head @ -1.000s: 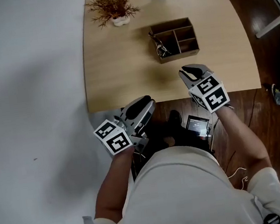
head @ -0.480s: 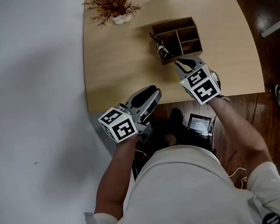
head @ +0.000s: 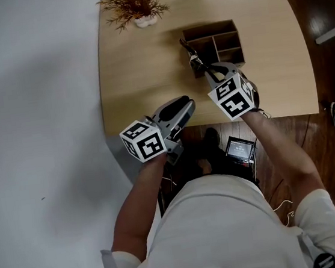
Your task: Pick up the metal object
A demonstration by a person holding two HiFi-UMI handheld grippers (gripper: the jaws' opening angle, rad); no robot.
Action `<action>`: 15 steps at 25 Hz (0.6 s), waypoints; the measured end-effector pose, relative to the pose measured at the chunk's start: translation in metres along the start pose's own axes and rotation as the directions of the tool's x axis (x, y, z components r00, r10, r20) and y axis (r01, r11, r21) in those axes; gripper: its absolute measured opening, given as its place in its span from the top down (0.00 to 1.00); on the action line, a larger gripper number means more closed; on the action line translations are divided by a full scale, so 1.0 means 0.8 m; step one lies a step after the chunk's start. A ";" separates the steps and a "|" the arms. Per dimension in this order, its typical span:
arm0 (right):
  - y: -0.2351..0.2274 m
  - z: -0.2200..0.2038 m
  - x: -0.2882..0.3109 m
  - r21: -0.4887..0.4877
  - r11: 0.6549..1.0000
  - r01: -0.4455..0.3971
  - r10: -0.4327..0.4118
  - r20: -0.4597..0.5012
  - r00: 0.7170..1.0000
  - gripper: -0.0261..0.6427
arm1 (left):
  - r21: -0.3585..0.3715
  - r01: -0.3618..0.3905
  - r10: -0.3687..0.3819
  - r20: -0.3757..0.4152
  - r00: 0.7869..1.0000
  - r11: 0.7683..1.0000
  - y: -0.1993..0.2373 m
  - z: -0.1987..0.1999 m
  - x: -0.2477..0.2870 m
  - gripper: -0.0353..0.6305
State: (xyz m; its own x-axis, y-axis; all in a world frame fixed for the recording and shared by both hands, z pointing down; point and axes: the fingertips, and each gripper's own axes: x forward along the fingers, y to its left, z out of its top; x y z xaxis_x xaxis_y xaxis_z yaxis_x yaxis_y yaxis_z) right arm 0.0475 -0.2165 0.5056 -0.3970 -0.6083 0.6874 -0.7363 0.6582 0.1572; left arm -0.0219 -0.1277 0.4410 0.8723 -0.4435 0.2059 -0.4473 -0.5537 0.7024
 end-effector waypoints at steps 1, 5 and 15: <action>0.000 0.001 0.003 -0.014 1.000 0.007 -0.007 -0.002 1.000 0.91 | 0.000 -0.003 0.003 -0.003 1.000 1.000 0.001 0.000 0.001 0.82; 0.000 0.004 0.018 -0.078 0.996 0.040 -0.041 -0.016 0.999 0.88 | -0.005 -0.015 0.015 -0.012 1.000 1.000 0.007 0.000 0.007 0.82; -0.014 -0.007 0.059 -0.102 0.990 0.098 -0.105 -0.070 0.992 0.88 | -0.018 -0.010 0.009 -0.021 1.000 1.000 0.012 -0.001 0.015 0.82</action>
State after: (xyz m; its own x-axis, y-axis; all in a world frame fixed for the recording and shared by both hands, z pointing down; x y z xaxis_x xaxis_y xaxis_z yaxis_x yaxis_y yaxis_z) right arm 0.0402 -0.2503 0.5399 -0.2782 -0.6418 0.7146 -0.7120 0.6372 0.2950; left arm -0.0158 -0.1379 0.4507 0.8720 -0.4338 0.2266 -0.4521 -0.5364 0.7127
